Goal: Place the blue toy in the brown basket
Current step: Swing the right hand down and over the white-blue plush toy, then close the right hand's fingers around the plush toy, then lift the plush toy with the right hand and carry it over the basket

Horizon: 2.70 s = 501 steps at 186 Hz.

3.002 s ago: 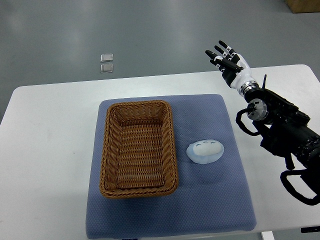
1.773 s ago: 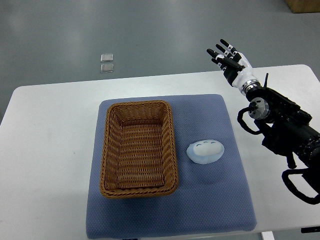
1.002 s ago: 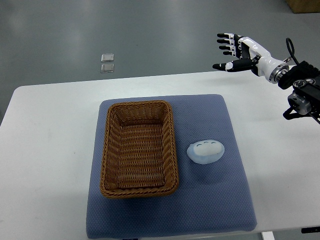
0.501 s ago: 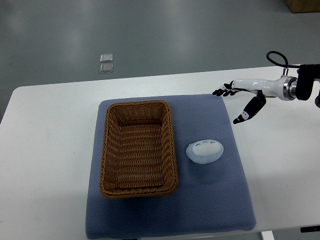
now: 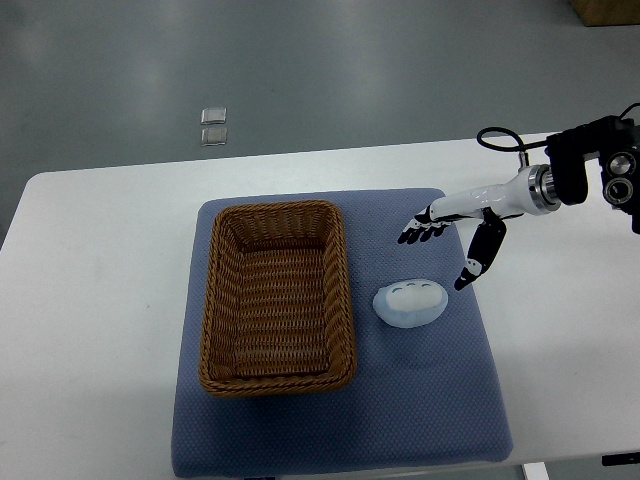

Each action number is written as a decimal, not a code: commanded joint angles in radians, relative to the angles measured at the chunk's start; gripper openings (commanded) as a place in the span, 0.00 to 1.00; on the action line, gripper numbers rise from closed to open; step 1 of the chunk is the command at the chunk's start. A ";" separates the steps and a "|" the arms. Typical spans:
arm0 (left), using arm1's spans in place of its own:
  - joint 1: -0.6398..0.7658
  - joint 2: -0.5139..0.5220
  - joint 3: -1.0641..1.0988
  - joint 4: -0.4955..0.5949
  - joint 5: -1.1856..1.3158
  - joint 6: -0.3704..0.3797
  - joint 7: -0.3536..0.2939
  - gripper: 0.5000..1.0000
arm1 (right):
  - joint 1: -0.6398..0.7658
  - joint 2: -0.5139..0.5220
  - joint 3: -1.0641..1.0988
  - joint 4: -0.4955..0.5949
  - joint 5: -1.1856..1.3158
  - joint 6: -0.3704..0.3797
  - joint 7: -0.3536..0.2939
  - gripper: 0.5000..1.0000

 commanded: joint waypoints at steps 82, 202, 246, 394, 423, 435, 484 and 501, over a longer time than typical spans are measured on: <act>0.000 0.000 0.000 0.000 0.000 0.000 0.000 1.00 | -0.064 0.071 -0.003 0.000 -0.005 -0.039 -0.002 0.79; 0.000 0.000 0.000 0.000 0.000 0.000 0.000 1.00 | -0.130 0.093 -0.003 -0.022 -0.045 -0.081 -0.001 0.54; 0.000 0.000 0.000 -0.002 0.000 0.000 0.000 1.00 | -0.138 0.101 -0.003 -0.020 -0.065 -0.095 -0.001 0.24; 0.000 0.000 0.000 -0.002 0.000 0.000 0.000 1.00 | 0.034 0.059 0.019 -0.031 -0.053 -0.078 0.002 0.05; 0.000 0.000 0.000 0.000 0.000 0.000 0.000 1.00 | 0.075 0.107 0.036 -0.046 -0.041 -0.082 0.004 0.06; 0.000 0.000 0.000 0.000 0.000 0.000 0.000 1.00 | 0.075 0.142 0.059 -0.059 -0.038 -0.095 0.002 0.06; 0.000 0.000 0.000 0.000 0.000 0.000 0.000 1.00 | 0.040 0.338 0.120 -0.175 -0.042 -0.181 0.001 0.06; 0.000 0.000 0.000 0.000 0.000 0.000 0.000 1.00 | 0.028 0.394 0.120 -0.198 -0.044 -0.207 0.001 0.07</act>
